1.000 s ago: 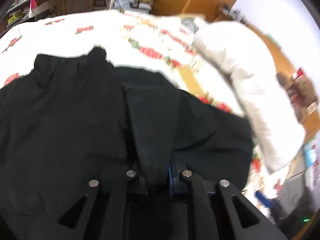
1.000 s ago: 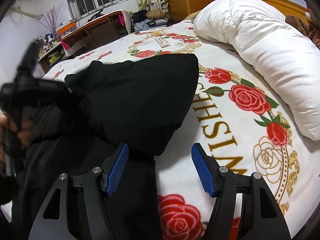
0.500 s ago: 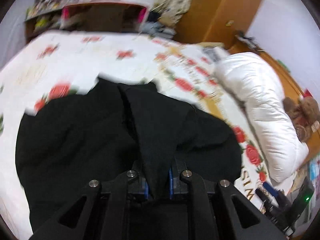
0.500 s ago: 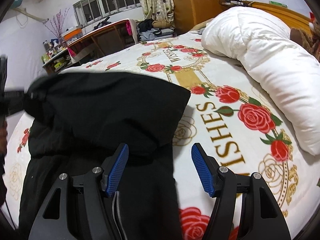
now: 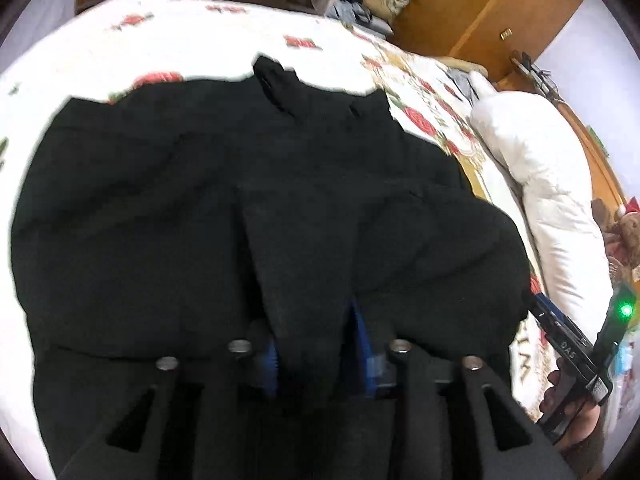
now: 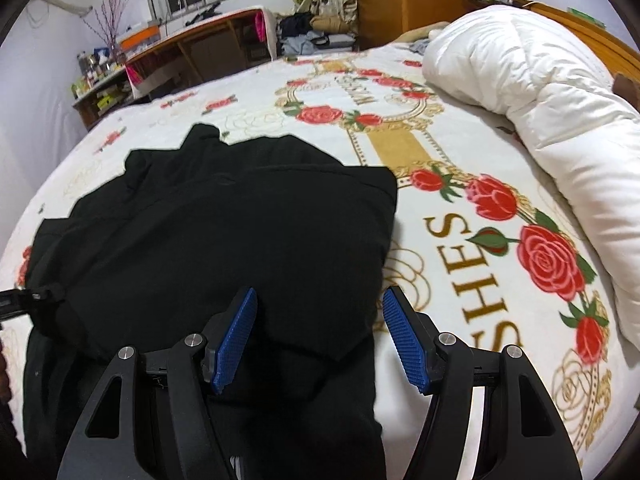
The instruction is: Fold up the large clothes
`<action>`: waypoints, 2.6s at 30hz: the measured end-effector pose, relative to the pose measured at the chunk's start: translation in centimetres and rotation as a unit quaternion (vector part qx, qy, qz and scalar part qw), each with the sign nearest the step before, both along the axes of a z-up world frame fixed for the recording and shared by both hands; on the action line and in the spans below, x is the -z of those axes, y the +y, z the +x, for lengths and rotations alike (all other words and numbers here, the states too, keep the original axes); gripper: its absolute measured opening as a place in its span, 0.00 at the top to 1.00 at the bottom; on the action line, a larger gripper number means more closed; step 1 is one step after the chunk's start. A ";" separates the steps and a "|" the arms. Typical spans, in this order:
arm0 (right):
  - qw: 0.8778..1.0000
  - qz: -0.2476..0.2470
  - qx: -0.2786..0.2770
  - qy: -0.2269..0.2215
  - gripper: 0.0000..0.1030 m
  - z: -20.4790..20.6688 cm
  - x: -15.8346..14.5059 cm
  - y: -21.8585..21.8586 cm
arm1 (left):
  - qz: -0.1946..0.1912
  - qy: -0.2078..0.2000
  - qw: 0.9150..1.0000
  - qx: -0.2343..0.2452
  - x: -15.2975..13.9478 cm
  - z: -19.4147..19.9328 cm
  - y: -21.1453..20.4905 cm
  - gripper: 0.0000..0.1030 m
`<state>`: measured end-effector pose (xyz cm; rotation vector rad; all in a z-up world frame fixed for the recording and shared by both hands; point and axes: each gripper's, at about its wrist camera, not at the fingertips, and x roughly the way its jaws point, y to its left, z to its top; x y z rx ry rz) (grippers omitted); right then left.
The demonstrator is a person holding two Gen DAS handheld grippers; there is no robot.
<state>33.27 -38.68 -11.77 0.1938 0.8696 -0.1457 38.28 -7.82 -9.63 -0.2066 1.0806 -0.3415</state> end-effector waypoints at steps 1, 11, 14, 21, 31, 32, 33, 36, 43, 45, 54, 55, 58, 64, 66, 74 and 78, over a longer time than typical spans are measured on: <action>1.000 -0.006 0.002 0.007 0.36 0.4 0.3 0.1 | 0.002 -0.018 1.000 -0.009 -0.6 -0.3 0.5 0.53; 0.998 -0.049 -0.004 0.039 0.36 1.8 0.7 1.2 | -0.005 -0.061 0.997 -0.039 -4.1 0.0 2.0 0.39; 0.998 -0.056 -0.034 0.005 0.36 1.2 -0.2 2.2 | 0.027 -0.070 0.997 -0.013 -3.6 0.0 -0.3 0.39; 0.989 -0.111 -0.071 0.070 0.32 2.6 2.8 3.8 | 0.154 -0.039 0.986 0.051 1.6 0.7 -3.5 0.29; 0.996 -0.070 -0.049 0.000 0.32 -4.3 -3.2 1.3 | 0.115 -0.061 0.990 0.047 -1.9 -2.0 -0.5 0.29; 0.997 -0.064 -0.048 -0.009 0.32 -5.7 -3.8 1.2 | 0.112 -0.071 0.990 0.050 -2.6 -3.0 0.1 0.28; 0.997 -0.056 -0.047 -0.017 0.32 -7.2 -4.2 1.2 | 0.109 -0.081 0.989 0.052 -3.3 -4.2 0.8 0.28; 0.998 -0.044 -0.047 -0.028 0.31 -11.0 -5.0 1.4 | 0.088 -0.095 0.990 0.048 -4.7 -7.3 3.3 0.25; 0.998 -0.025 -0.047 -0.016 0.26 -18.6 -4.9 2.6 | 0.097 -0.094 0.991 0.017 -4.9 -15.3 9.0 0.19; 0.999 -0.013 -0.039 -0.011 0.26 -20.4 -4.7 2.8 | 0.108 -0.088 0.990 0.011 -4.6 -17.1 10.1 0.19; 0.999 0.005 -0.045 0.025 0.25 -26.2 -3.4 3.7 | 0.145 -0.025 0.989 0.005 -1.0 -23.5 14.1 0.19; 0.998 0.008 -0.047 0.032 0.25 -26.6 -3.0 3.7 | 0.150 -0.013 0.989 0.004 -0.4 -23.8 14.4 0.19; 0.997 0.011 -0.054 0.059 0.25 -27.5 -1.6 3.5 | 0.142 0.011 0.990 -0.019 0.6 -24.5 15.5 0.19; 0.994 0.032 -0.065 0.087 0.25 -28.3 0.2 2.8 | 0.158 0.034 0.986 -0.033 2.1 -25.9 16.9 0.19; 0.993 0.030 -0.062 0.093 0.25 -28.5 0.6 2.5 | 0.169 0.043 0.984 -0.040 2.7 -26.0 17.3 0.19; 0.985 0.066 -0.082 0.133 0.25 -28.7 3.7 1.9 | 0.181 0.059 0.981 -0.042 4.4 -26.5 17.5 0.19; 0.984 0.066 -0.085 0.143 0.25 -28.6 4.5 2.2 | 0.180 0.070 0.980 -0.054 5.2 -26.4 17.5 0.19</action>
